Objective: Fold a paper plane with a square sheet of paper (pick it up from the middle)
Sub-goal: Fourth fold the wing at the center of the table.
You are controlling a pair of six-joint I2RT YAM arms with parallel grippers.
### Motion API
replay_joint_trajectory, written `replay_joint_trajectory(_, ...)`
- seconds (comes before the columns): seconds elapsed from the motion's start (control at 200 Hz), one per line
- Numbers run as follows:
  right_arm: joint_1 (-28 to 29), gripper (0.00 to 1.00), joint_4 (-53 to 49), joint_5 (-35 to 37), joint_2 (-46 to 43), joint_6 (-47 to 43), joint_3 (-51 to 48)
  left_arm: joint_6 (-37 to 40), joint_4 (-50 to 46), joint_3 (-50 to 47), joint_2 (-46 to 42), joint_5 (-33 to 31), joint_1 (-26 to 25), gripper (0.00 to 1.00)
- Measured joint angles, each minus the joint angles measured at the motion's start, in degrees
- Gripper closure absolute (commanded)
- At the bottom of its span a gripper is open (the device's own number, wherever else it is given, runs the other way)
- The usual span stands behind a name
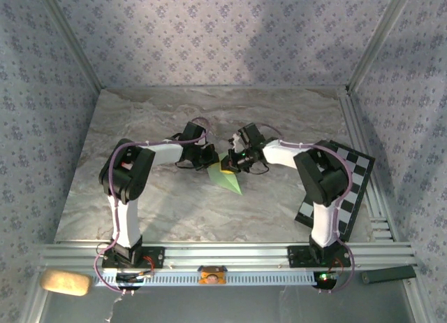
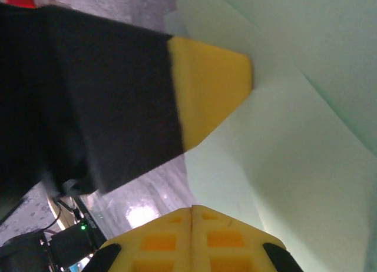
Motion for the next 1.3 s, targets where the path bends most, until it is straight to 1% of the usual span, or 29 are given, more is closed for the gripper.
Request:
replay_joint_trajectory(0.125,0.0,1.0,-0.9,0.2,2.4,-0.2,-0.7,0.0,0.0,0.0,0.0,0.2,0.1,0.99)
replay_joint_trajectory(0.26,-1.1,0.99,0.6,-1.2,1.9,-1.2,-2.9,0.0,0.1,0.0,0.1,0.2,0.1,0.99)
replay_joint_trajectory(0.76,-3.0,0.95,0.6,-3.1,-6.3,-4.0,-14.4,0.0,0.6,0.0,0.5,1.6,0.6,0.99)
replay_joint_trajectory(1.299,-5.4,0.94,2.8,-4.8,-12.0,-5.2,-23.2,0.0,1.0,0.0,0.8,2.7,0.9,0.99)
